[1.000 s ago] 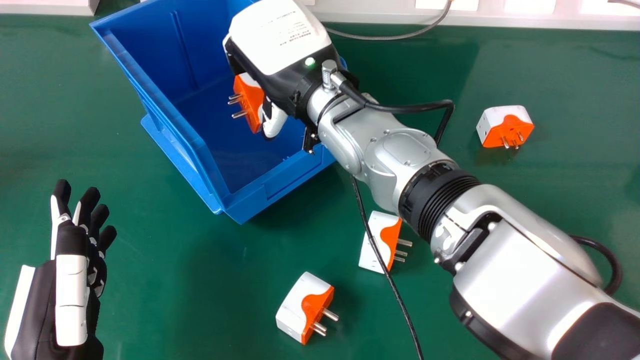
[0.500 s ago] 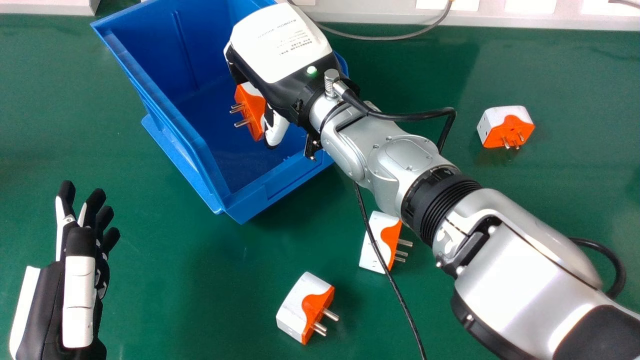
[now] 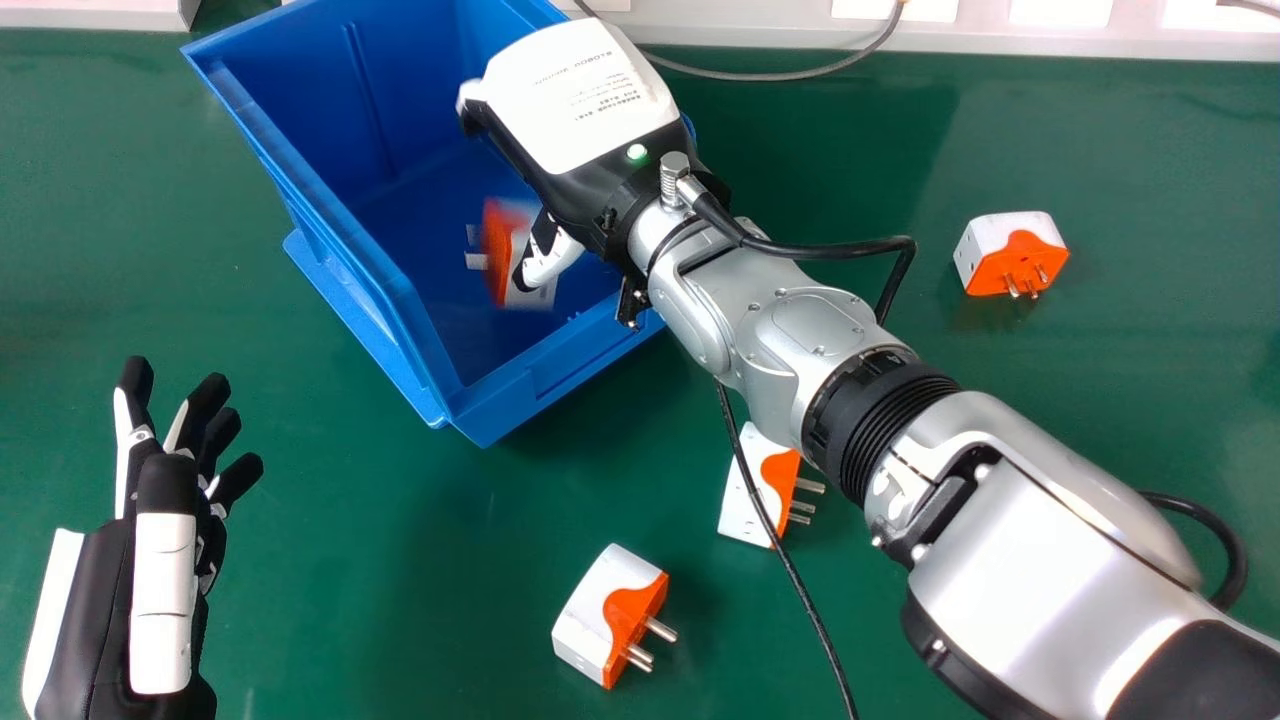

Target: Pick all objects and put in blue box

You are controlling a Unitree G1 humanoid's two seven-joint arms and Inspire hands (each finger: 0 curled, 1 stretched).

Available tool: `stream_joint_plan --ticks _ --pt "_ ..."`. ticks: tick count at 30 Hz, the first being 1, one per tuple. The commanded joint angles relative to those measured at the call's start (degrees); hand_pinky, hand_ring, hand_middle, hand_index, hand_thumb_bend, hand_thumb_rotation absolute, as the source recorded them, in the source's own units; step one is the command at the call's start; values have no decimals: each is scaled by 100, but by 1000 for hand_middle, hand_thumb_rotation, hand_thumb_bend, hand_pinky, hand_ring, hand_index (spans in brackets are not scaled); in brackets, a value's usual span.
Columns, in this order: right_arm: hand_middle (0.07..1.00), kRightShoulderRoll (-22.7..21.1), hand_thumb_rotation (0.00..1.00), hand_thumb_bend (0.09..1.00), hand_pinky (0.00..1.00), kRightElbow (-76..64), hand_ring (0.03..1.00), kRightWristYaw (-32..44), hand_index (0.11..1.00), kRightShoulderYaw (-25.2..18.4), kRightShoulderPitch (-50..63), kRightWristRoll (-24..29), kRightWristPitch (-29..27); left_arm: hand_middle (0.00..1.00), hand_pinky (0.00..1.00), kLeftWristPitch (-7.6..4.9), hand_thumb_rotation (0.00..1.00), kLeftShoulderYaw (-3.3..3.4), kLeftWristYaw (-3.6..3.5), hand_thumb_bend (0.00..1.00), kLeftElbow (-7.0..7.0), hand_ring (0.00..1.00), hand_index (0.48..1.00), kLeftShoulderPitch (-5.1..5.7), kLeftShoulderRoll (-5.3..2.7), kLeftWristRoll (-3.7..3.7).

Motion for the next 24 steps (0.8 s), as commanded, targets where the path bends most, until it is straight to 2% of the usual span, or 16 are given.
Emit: stream_joint_plan --ticks 1,4,8,11,14,19,22,24 --pt "1000 -19 453 622 789 -147 970 43 999 6 -98 44 61 964 912 -1 1000 -7 17 910 -163 959 1000 58 15 34" --pt "1000 -29 453 622 799 -167 973 107 1000 -36 -109 94 54 964 912 -37 1000 -5 10 911 -94 959 1000 25 24 32" --pt "1000 -48 452 621 829 -245 983 145 1000 -62 -119 105 89 964 912 -50 1000 -1 13 912 -81 959 1000 28 28 53" --pt "1000 -132 452 620 837 -416 986 146 1000 -83 -102 119 102 964 912 -44 1000 2 2 912 -48 959 1000 5 30 32" --pt "1000 -313 442 605 859 -831 988 40 1000 -130 65 139 70 964 912 -7 1000 -7 -2 912 -71 959 1000 4 28 12" --pt "1000 -769 429 572 895 -2091 998 -14 1000 -237 691 137 116 965 915 23 1000 -8 -11 912 -105 961 1000 24 24 -14" --pt "1000 -1350 425 565 907 -4320 999 120 1000 -516 1883 97 265 965 916 -21 1000 -12 -44 912 -63 961 1000 44 -15 -95" --pt "1000 -1635 433 538 955 -5556 1000 287 1000 -705 2562 67 360 966 918 -25 1000 -18 -61 909 -57 962 1000 44 -36 -139"
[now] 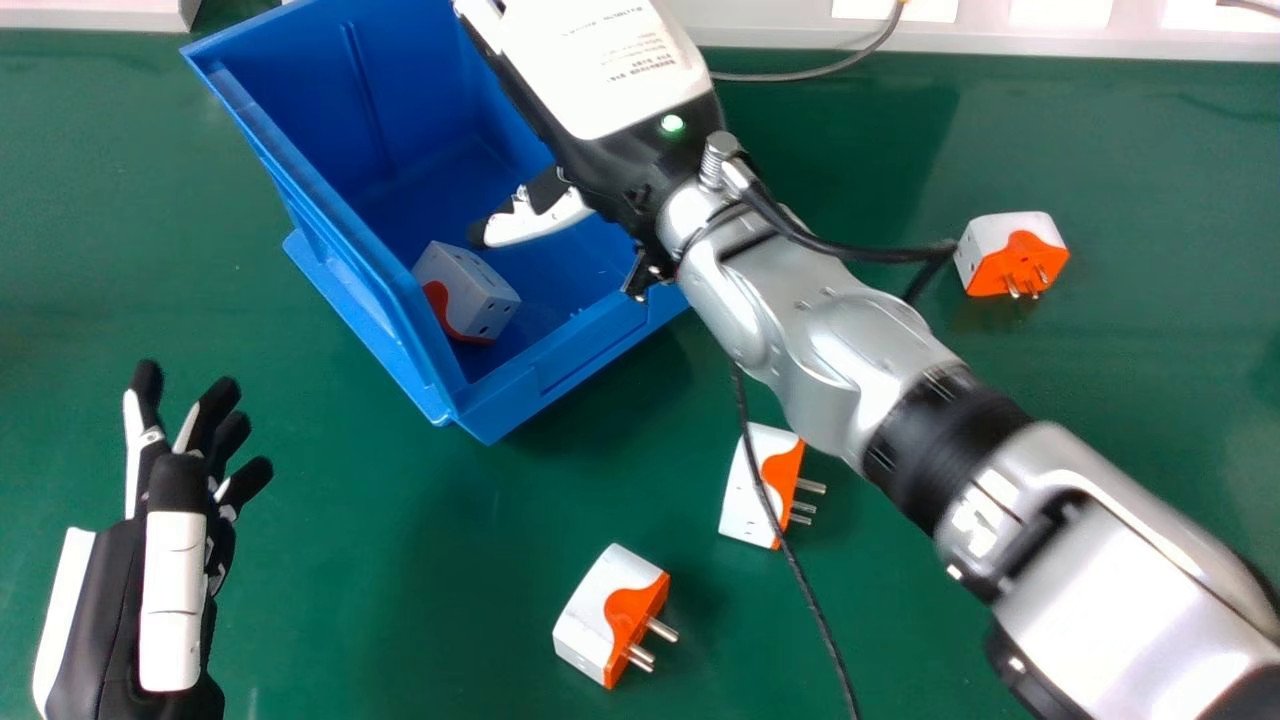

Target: Pick all objects and put in blue box

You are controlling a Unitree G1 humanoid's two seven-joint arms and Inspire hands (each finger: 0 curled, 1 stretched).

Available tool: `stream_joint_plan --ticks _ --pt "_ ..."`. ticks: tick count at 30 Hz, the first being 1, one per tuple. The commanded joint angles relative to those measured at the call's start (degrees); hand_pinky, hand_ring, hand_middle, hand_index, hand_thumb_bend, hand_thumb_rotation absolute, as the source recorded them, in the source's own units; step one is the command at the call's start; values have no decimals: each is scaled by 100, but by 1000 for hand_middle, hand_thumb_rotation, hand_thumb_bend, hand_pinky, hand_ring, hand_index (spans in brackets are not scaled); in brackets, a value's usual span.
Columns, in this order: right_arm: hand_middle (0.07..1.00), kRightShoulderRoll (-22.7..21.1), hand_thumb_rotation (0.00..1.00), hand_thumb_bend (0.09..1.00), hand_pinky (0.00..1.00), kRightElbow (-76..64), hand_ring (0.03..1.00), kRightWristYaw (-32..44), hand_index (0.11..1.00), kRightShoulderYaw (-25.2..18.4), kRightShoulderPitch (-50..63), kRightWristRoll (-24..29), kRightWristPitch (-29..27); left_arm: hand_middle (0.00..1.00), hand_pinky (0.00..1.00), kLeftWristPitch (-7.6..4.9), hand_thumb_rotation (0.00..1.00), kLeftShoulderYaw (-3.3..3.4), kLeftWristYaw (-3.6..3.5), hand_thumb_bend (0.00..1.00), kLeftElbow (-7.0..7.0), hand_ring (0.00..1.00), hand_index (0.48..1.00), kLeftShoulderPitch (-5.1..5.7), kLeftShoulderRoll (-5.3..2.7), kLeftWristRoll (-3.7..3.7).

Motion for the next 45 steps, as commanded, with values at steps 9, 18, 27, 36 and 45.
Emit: stream_joint_plan --ticks 9,18,27,36,45 --pt "1000 -975 458 535 970 -4988 1000 673 1000 -1123 3028 109 380 968 936 23 1000 -44 -57 908 -322 966 1000 191 -84 -196" --pt "1000 -1395 472 499 942 -5836 992 651 1000 -1604 4902 51 166 969 944 59 1000 -74 -59 917 -347 969 1000 200 -96 -211" --pt "1000 -1684 489 500 944 -5467 990 856 1000 -1834 6121 -90 228 967 935 -40 1000 -31 -117 904 -180 964 1000 132 -57 -248" --pt "1000 -1609 489 492 937 -4519 984 1030 1000 -1671 5973 -158 307 967 930 -21 1000 -10 -92 892 -234 963 1000 128 -54 -218" --pt "1000 -1554 450 485 951 -4224 987 1279 1000 -1580 5675 -229 440 967 931 -13 1000 9 -104 892 -190 963 1000 89 -46 -214"
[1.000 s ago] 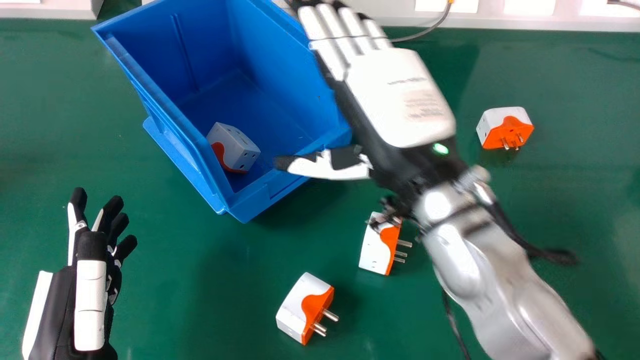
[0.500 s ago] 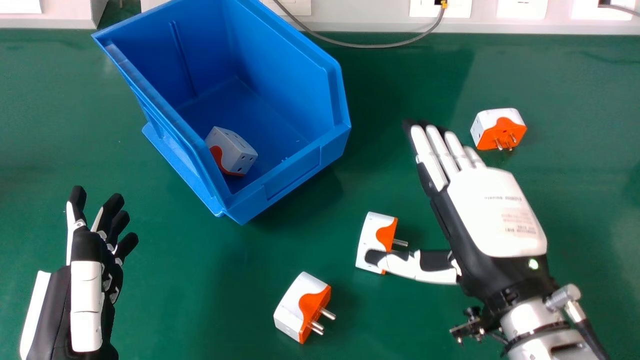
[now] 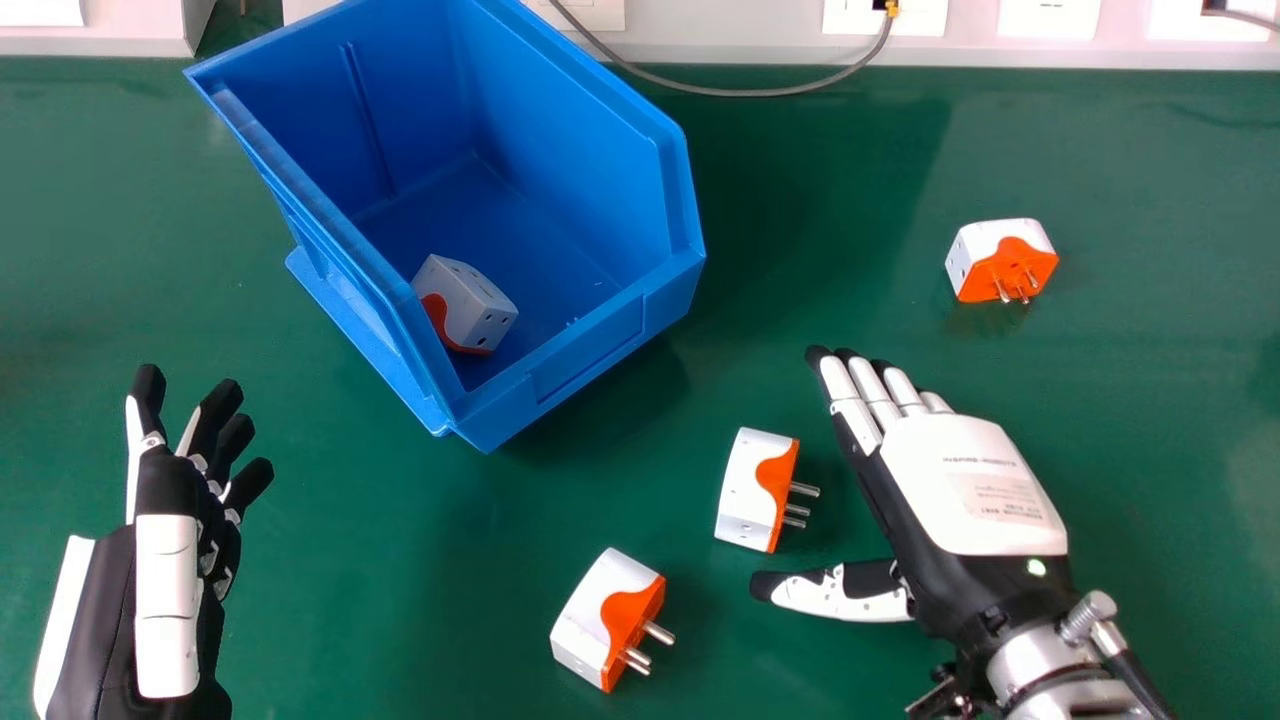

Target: Pick all objects and put in blue box

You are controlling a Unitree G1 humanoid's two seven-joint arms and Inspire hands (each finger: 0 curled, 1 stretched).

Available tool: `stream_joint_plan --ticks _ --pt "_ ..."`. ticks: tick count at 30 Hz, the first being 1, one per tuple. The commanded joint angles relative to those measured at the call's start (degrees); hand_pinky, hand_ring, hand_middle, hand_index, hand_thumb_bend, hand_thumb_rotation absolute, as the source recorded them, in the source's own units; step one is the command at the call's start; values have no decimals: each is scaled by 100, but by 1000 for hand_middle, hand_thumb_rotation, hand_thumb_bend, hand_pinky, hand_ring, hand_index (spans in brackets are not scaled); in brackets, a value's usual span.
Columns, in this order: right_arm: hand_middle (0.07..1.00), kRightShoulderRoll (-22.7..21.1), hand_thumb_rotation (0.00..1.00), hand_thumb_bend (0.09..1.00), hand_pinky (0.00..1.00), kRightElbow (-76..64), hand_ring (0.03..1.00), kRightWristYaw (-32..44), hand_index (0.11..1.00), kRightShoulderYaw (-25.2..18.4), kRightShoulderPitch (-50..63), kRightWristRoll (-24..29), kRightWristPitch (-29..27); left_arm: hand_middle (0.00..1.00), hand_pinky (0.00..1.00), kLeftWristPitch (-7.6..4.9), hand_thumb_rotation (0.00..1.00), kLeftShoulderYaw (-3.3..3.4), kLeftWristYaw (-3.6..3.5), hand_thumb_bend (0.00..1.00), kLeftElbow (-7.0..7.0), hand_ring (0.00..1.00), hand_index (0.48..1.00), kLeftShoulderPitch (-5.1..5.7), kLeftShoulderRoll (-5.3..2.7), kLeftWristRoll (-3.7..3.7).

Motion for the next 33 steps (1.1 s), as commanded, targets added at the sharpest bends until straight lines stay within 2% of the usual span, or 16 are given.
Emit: stream_joint_plan --ticks 1,11,15,21,27,28,30,33 --pt "1000 38 449 486 952 28 987 0 1000 40 -156 -79 44 966 931 -104 1000 38 4 892 -53 963 1000 -2 29 5" --pt "1000 93 448 490 948 346 979 171 1000 281 -600 -240 166 966 930 -134 1000 33 -8 892 -102 963 1000 49 27 23" --pt "986 116 443 504 908 512 958 191 989 354 -724 -268 182 967 931 -132 1000 31 0 893 -110 963 1000 56 29 36" --pt "966 141 440 519 871 601 931 265 969 440 -793 -260 285 966 930 -133 1000 56 -46 897 -50 963 1000 35 47 -29" --pt "948 128 435 522 855 550 917 379 954 513 -839 -336 426 967 932 -97 1000 51 -52 904 -147 964 1000 97 33 -40" --pt "920 114 432 523 832 558 892 351 926 527 -867 -373 437 967 932 -96 1000 53 -55 905 -142 964 1000 95 36 -45" --pt "799 92 411 519 731 603 783 234 805 550 -918 -456 440 968 935 -91 1000 55 -59 906 -146 966 1000 98 37 -55" --pt "683 98 391 505 623 680 662 -102 698 556 -927 -614 429 969 936 -73 1000 57 -58 906 -192 967 1000 124 32 -68"
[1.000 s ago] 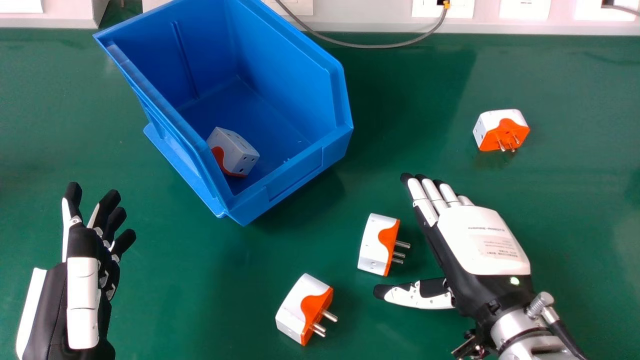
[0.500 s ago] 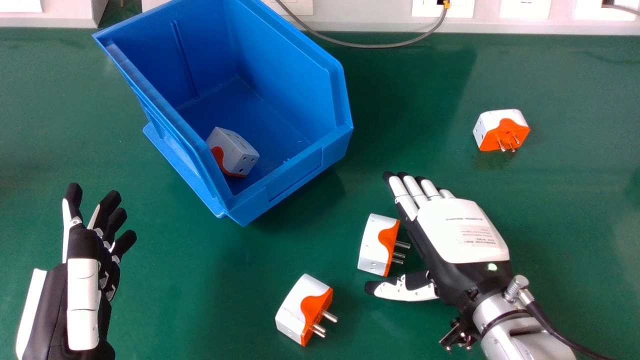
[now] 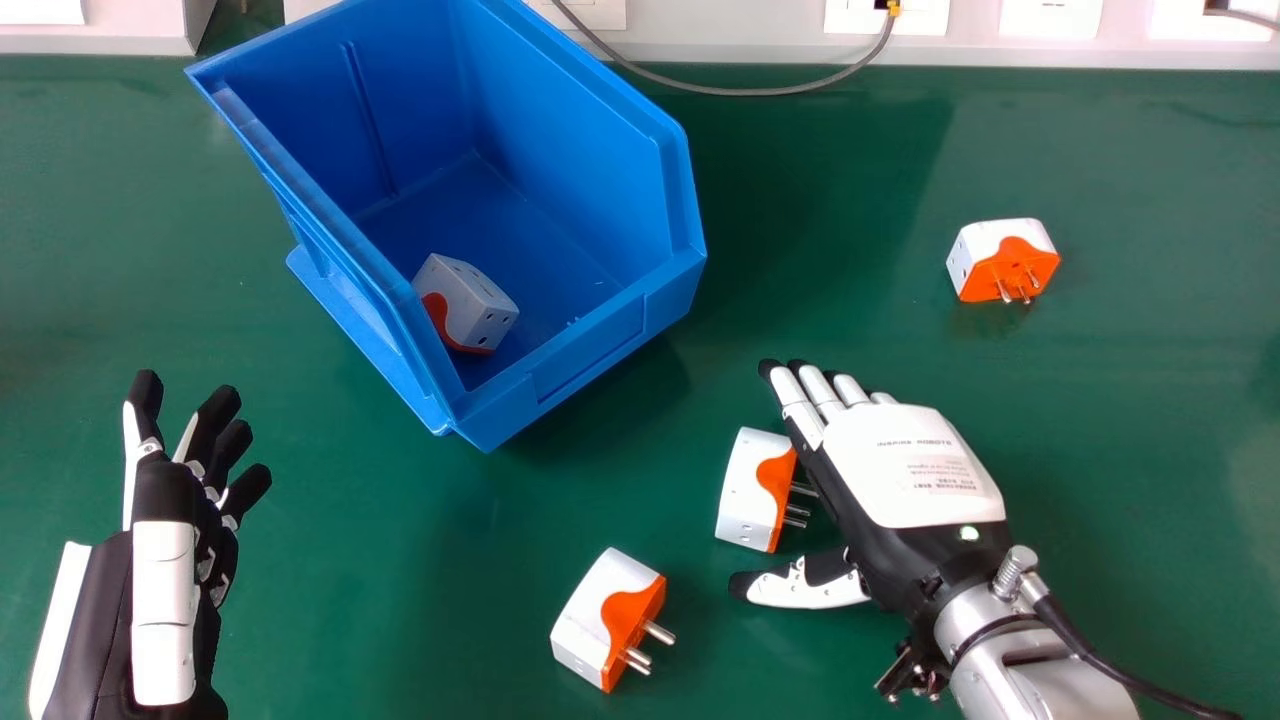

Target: Pick all objects and put in blue box

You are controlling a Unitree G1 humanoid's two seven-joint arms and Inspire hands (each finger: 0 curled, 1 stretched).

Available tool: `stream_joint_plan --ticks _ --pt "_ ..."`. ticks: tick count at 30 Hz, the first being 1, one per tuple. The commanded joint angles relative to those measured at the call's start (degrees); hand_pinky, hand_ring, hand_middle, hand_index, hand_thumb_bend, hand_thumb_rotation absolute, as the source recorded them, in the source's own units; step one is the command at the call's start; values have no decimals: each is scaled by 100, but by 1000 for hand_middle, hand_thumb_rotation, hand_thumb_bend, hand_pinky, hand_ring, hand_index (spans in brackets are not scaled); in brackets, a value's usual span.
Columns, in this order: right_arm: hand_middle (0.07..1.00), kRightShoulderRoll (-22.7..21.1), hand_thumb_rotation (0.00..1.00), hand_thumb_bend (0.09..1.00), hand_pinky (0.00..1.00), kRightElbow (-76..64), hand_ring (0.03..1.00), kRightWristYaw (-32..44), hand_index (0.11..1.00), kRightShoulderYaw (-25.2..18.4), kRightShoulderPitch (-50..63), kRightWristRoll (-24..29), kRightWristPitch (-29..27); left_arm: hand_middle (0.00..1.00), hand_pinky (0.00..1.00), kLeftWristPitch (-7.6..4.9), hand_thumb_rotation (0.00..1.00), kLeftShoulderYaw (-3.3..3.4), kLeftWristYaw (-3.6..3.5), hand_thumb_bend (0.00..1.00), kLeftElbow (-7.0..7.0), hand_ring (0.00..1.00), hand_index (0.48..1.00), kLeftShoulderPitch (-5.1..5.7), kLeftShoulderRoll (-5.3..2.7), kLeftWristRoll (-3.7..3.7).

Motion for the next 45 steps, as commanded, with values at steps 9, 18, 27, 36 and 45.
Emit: stream_joint_plan --ticks 9,18,27,36,45 --pt "217 73 235 470 114 429 159 -1008 226 -57 -216 54 -357 968 937 -28 1000 36 -14 909 -202 969 1000 74 19 -72" --pt "206 33 211 481 139 691 146 -1144 202 27 -380 17 -459 968 941 -11 1000 53 -37 912 -193 969 1000 69 30 -110" --pt "202 2 210 479 101 607 128 -1009 245 -42 -377 112 -422 967 943 28 1000 32 2 917 -230 969 1000 65 7 -90" --pt "212 125 167 442 74 -556 126 -376 294 -309 41 556 -118 965 938 74 1000 28 18 919 -258 966 1000 46 8 -87" --pt "166 276 129 433 38 -2434 93 425 220 -588 -161 754 -178 963 935 115 1000 12 74 920 -216 965 1000 -76 6 -24"
